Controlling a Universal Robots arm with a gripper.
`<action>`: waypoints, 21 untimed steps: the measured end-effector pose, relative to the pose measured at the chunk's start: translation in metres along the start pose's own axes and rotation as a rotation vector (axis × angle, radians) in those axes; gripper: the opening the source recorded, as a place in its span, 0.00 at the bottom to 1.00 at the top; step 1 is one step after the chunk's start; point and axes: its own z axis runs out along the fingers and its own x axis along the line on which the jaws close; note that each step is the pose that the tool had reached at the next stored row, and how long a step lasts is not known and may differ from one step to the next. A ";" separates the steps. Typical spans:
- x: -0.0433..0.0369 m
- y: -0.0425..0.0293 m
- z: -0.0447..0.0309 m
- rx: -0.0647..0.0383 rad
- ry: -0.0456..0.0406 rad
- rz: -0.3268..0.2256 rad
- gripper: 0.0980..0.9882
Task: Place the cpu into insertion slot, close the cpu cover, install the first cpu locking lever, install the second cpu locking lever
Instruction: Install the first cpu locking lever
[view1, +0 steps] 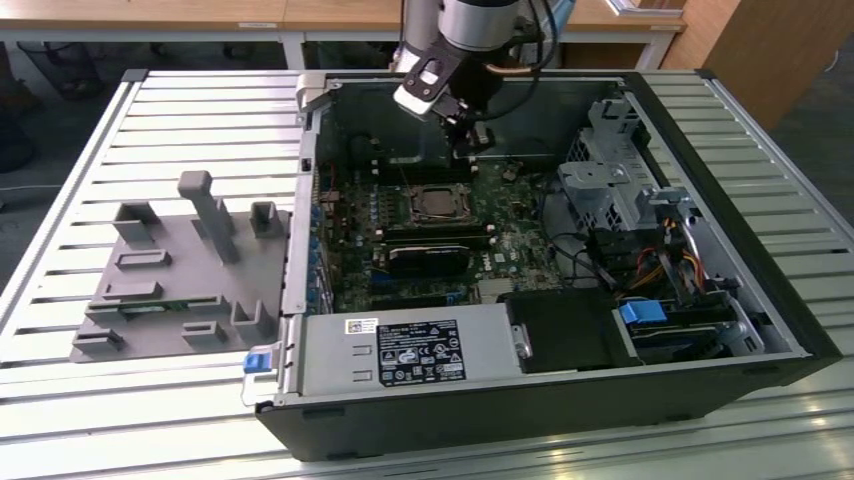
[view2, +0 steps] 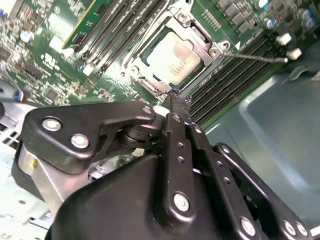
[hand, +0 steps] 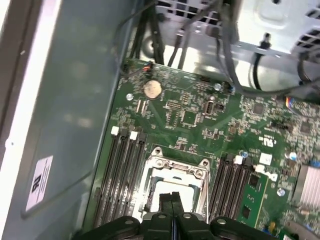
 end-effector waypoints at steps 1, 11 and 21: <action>0.0000 0.0000 0.0001 0.000 0.0001 -0.018 0.01; 0.0000 0.0000 0.0009 0.004 0.0009 -0.199 0.01; 0.0001 -0.0005 0.0024 0.006 0.0016 -0.341 0.01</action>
